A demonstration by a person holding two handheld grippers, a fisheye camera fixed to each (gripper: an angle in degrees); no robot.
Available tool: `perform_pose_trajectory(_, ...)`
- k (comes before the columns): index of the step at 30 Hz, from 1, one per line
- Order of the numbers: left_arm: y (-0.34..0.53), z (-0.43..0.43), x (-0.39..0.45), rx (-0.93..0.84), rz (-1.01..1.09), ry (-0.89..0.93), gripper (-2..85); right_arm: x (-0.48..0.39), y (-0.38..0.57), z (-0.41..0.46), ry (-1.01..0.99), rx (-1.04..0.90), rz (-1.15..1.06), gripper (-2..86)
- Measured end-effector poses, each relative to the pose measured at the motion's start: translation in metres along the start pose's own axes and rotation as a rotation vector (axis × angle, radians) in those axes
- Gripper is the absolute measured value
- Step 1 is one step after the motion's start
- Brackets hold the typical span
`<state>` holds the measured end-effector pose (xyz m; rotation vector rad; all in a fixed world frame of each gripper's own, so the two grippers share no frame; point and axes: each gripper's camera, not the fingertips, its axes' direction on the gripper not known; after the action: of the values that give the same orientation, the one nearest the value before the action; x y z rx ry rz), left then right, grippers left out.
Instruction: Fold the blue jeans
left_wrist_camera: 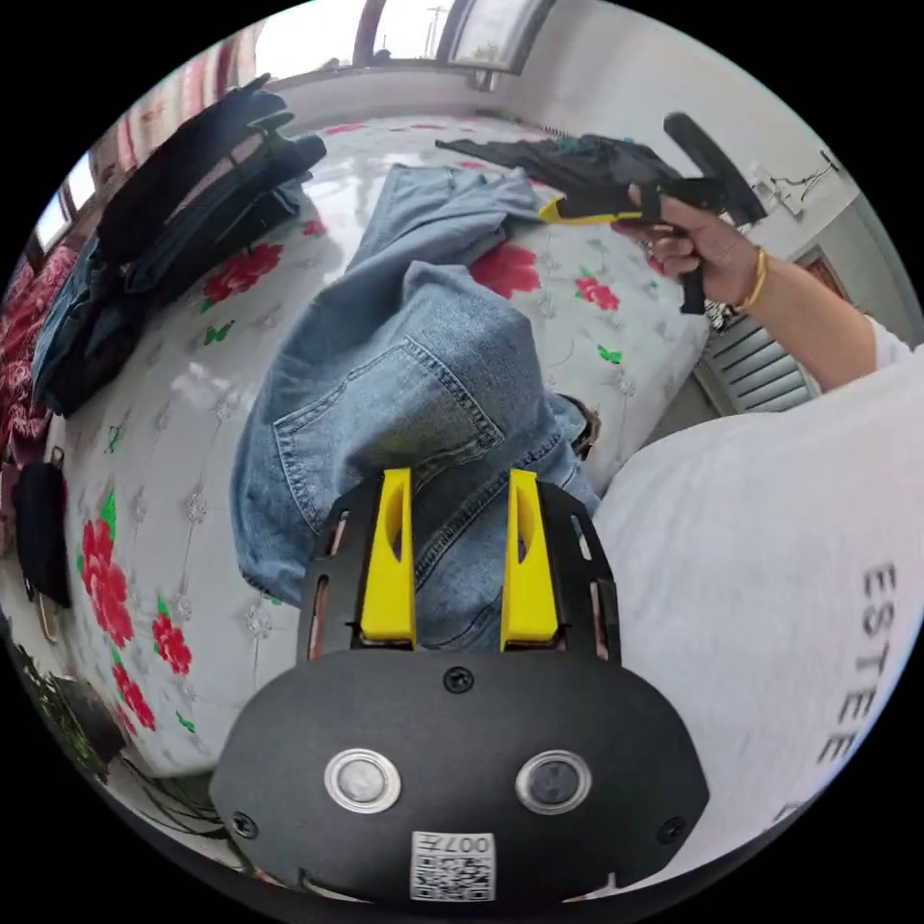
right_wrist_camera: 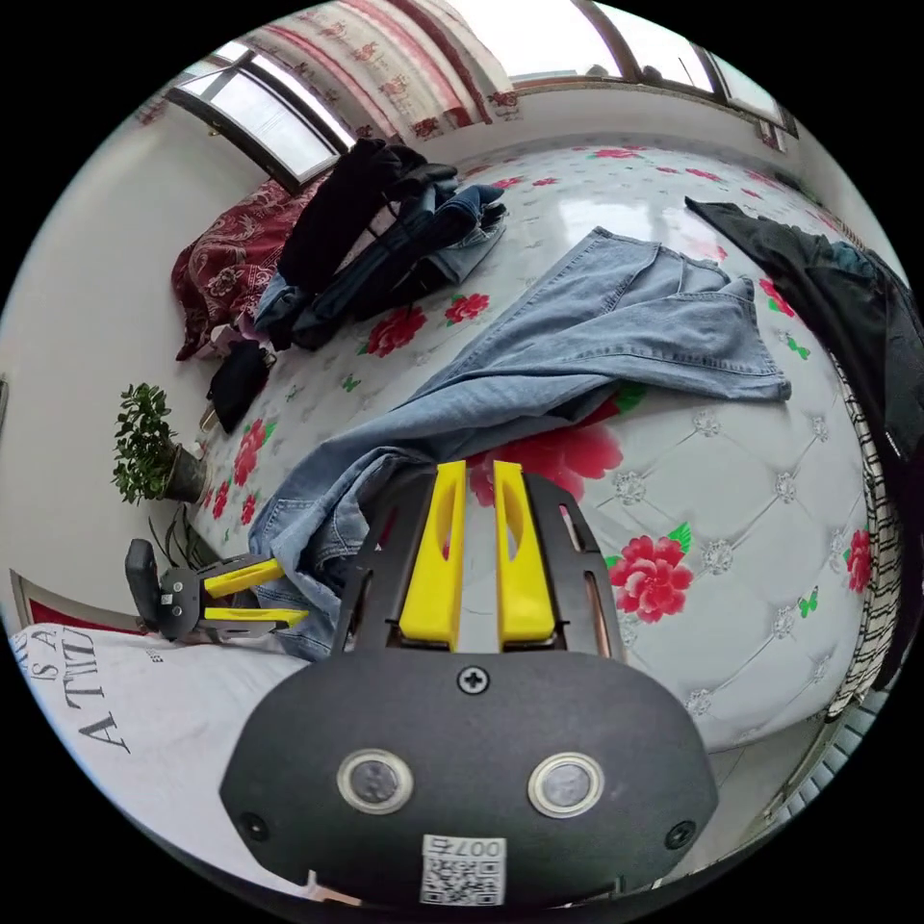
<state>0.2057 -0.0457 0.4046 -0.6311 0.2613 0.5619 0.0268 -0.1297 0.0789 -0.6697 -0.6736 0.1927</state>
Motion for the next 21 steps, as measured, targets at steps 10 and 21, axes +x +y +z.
perform_pose_trajectory(10, 0.050, -0.029, -0.043, -0.020, -0.201, -0.123, -0.9, 0.072, -0.053, 0.005, 0.185, 0.030, 0.133, 8.1)
perform_pose_trajectory(21, 0.196, -0.134, -0.122, 0.350, -0.940, -0.206, 6.9, 0.162, -0.042, 0.040, -0.190, 0.168, 0.647, 10.1)
